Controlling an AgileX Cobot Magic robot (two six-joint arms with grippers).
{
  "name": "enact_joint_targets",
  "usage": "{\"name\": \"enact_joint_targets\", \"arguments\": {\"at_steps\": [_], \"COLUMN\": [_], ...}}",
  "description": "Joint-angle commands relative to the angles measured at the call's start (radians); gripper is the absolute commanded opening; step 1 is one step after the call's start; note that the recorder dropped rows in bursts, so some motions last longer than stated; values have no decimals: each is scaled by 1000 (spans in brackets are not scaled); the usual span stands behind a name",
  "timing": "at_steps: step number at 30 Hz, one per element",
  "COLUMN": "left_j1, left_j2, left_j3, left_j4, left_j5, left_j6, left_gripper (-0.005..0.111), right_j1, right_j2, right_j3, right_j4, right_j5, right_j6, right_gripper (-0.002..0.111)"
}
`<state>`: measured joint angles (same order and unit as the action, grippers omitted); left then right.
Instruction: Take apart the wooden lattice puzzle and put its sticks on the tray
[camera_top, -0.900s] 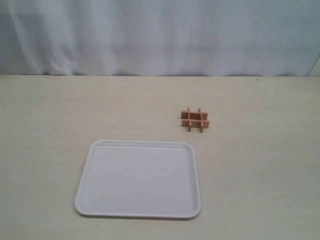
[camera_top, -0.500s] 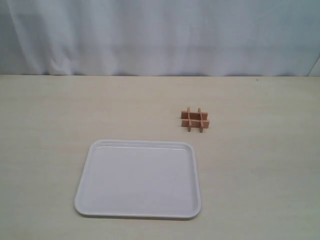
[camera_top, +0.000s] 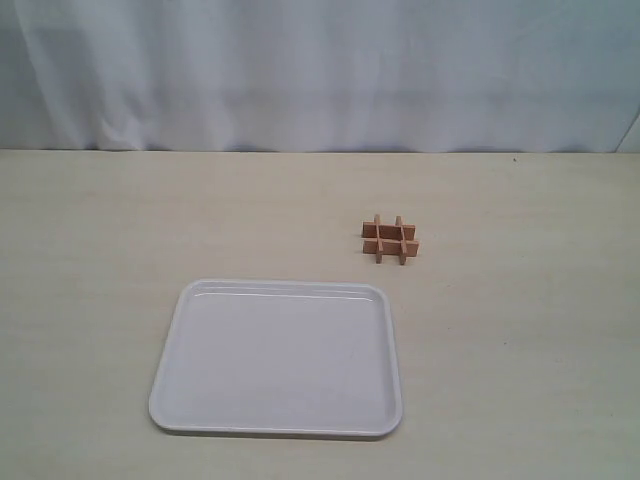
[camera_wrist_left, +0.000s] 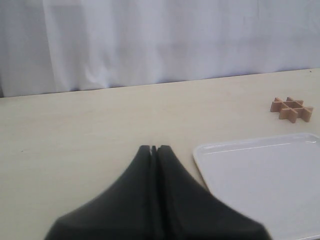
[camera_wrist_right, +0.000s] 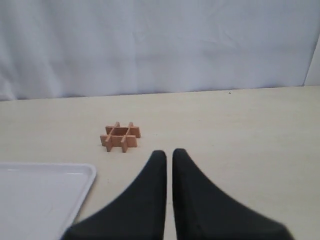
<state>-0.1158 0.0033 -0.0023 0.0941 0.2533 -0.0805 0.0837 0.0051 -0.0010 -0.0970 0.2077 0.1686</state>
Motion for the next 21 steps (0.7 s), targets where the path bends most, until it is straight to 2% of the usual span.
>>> {"name": "enact_joint_targets", "arguments": {"at_steps": [1,12,18,21], "left_j1": [0,0,0,0], "left_j2": [-3,-3,-3,-3], "left_j3": [2,2,2,2], "left_j4": [-1,-1,-1,-1], "left_j5": [-11,-11,-11,-11], "left_j6": [-3,-3,-3,-3], "left_gripper": [0,0,0,0], "right_j1": [1,1,1,1], "right_j2": [-5,-5,-5,-5], "right_j3": [1,1,1,1], "right_j4": [143,330,617,686], "right_j5": [-66,-82,-104,-142], "right_j6": [1,1,1,1], "right_gripper": [4,4,4,4]}}
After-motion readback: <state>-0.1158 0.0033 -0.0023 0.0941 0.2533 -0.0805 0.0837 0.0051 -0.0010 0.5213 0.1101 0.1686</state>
